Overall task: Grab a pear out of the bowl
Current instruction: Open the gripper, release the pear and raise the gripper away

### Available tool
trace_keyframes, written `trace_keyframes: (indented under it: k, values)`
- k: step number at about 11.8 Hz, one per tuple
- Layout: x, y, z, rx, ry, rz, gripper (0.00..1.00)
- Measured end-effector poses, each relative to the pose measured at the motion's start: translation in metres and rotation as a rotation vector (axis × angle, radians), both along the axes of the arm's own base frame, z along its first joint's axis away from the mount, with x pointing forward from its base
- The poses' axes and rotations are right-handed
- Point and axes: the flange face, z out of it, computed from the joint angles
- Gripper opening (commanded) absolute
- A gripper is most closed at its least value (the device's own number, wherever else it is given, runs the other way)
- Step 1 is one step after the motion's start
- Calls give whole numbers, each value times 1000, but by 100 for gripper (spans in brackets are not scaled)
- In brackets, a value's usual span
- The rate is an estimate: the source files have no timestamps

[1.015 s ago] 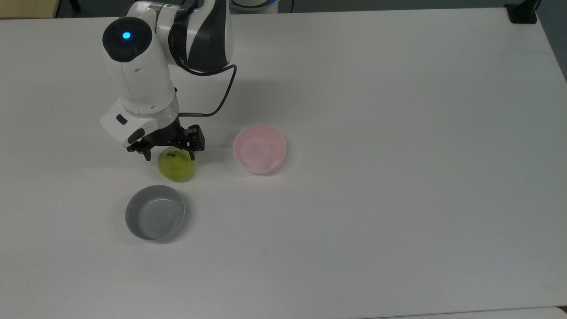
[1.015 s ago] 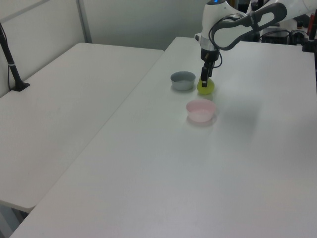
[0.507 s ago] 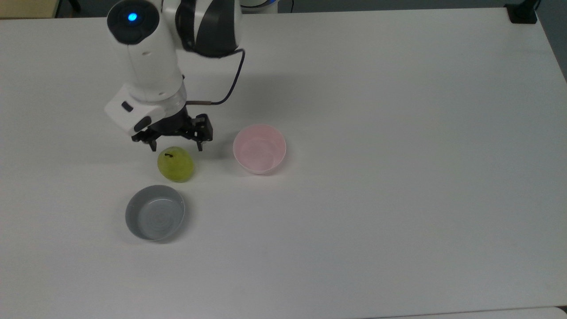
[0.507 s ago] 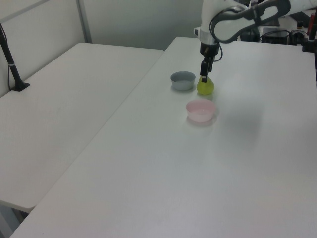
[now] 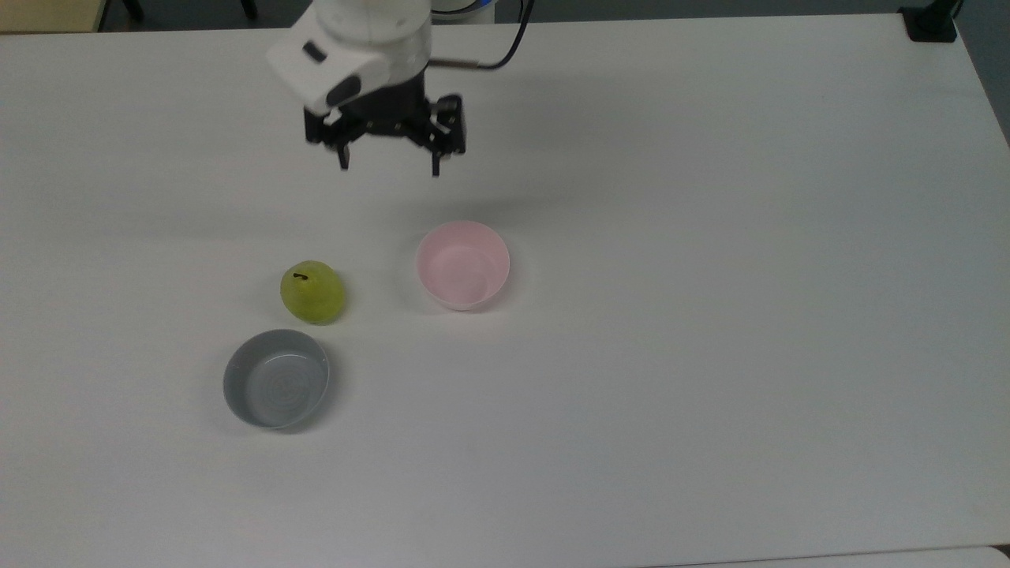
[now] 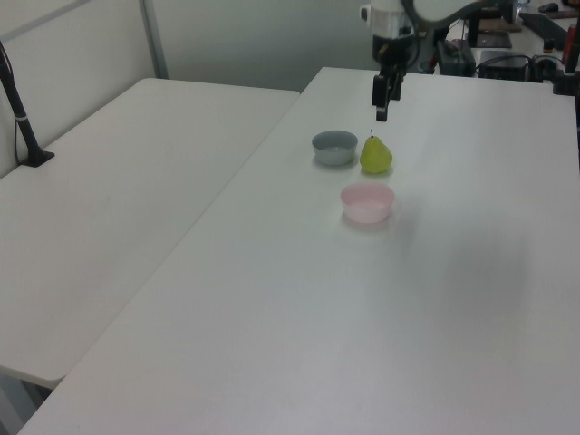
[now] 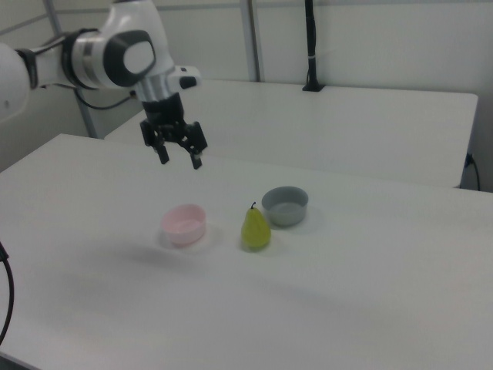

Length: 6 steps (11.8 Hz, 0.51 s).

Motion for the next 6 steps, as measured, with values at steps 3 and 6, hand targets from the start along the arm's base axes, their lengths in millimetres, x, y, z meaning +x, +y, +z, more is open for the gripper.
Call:
trace_keyframes:
  k: [3,6]
  values:
    - [-29,18,44,0,4,-39,100]
    - [-38,11,53,0,16,-75,100]
